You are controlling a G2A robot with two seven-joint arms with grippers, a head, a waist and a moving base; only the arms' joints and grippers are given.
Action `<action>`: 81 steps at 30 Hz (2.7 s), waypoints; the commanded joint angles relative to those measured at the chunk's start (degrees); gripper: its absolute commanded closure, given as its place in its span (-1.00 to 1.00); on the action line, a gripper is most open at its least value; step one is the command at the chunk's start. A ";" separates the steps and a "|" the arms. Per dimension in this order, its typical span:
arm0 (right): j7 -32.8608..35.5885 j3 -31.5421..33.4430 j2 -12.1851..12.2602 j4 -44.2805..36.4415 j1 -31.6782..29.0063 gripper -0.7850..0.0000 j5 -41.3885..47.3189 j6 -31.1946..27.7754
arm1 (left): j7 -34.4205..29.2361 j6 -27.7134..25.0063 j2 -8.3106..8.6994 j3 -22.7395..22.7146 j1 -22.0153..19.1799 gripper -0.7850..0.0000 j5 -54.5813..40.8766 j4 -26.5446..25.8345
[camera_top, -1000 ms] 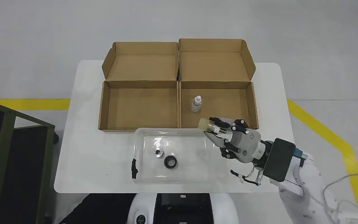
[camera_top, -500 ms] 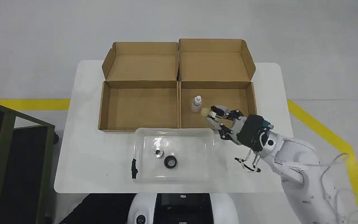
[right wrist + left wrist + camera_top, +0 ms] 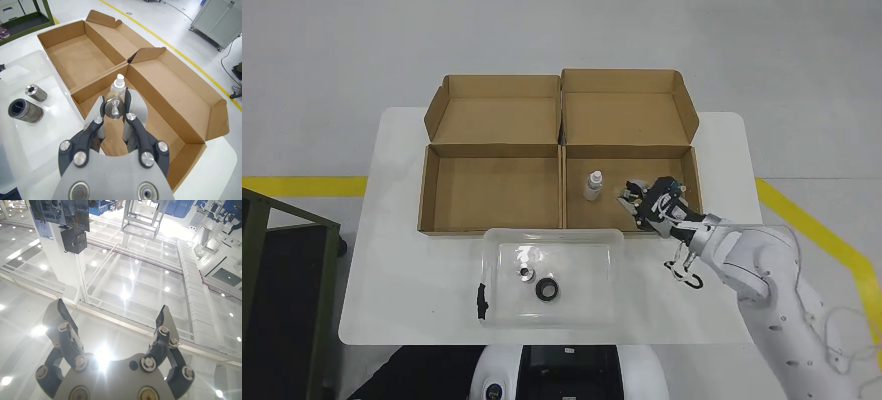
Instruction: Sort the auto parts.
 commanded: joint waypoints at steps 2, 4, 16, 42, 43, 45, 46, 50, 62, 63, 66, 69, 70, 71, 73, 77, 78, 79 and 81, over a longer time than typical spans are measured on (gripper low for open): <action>3.08 -1.51 -0.21 2.63 2.66 1.00 1.09 0.48 | 0.00 0.00 0.00 0.00 0.00 -1.00 0.00 0.00; 4.97 -2.54 -0.38 4.30 4.33 1.00 1.20 1.25 | 0.00 0.00 0.00 0.00 0.00 -1.00 0.00 0.00; 14.42 -9.26 -1.34 11.62 11.68 1.00 -4.00 4.12 | 0.00 0.00 0.00 0.00 0.00 -1.00 0.00 0.00; 17.12 -15.46 -3.11 20.91 18.12 0.25 -1.28 4.84 | 0.00 0.00 0.00 0.00 0.00 -1.00 0.00 0.00; 17.17 -15.37 -3.08 20.67 18.03 0.20 -1.34 4.85 | 0.00 0.00 0.00 0.00 0.00 -1.00 0.00 0.00; 16.97 -15.01 -3.00 19.98 17.75 0.17 -1.33 4.81 | 0.00 0.00 0.00 0.00 0.00 -1.00 0.00 0.00; 16.91 -14.68 -2.92 19.57 17.53 0.14 -1.30 4.81 | 0.00 0.00 0.00 0.00 0.00 -1.00 0.00 0.00; 16.13 -12.33 -2.31 15.55 15.45 0.07 -1.63 4.76 | 0.00 0.00 0.00 0.00 0.00 -1.00 0.00 0.00; 13.85 -4.67 0.19 -4.37 2.73 0.07 -2.02 -1.85 | 0.00 0.00 0.00 0.00 0.00 -1.00 0.00 0.00; 13.76 -4.44 0.33 -5.63 1.80 0.07 -2.34 -2.27 | 0.00 0.00 0.00 0.00 0.00 -1.00 0.00 0.00; 13.05 -4.64 0.63 -8.82 -0.62 0.06 -3.13 -4.17 | 0.00 0.00 0.00 0.00 0.00 -1.00 0.00 0.00; 11.05 -5.73 0.83 -10.34 -1.85 0.03 -4.55 -7.34 | 0.00 0.00 0.00 0.00 0.00 -1.00 0.00 0.00; 10.54 -6.24 0.87 -10.68 -2.17 0.02 -5.33 -7.97 | 0.00 0.00 0.00 0.00 0.00 -1.00 0.00 0.00; 9.79 -6.81 0.88 -10.80 -2.49 0.02 -5.64 -8.62 | 0.00 0.00 0.00 0.00 0.00 -1.00 0.00 0.00; 9.12 -7.87 0.89 -11.06 -2.96 0.00 -6.85 -9.04 | 0.00 0.00 0.00 0.00 0.00 -1.00 0.00 0.00; 7.86 -10.09 0.85 -10.90 -3.40 -0.03 -8.37 -9.99 | 0.00 0.00 0.00 0.00 0.00 -1.00 0.00 0.00; 7.69 -10.64 0.83 -10.81 -3.43 -0.02 -8.76 -10.15 | 0.00 0.00 0.00 0.00 0.00 -1.00 0.00 0.00; 7.51 -11.24 0.81 -10.62 -3.48 -0.02 -9.03 -10.33 | 0.00 0.00 0.00 0.00 0.00 -1.00 0.00 0.00; 7.46 -12.54 0.74 -10.19 -3.50 -0.04 -9.59 -10.76 | 0.00 0.00 0.00 0.00 0.00 -1.00 0.00 0.00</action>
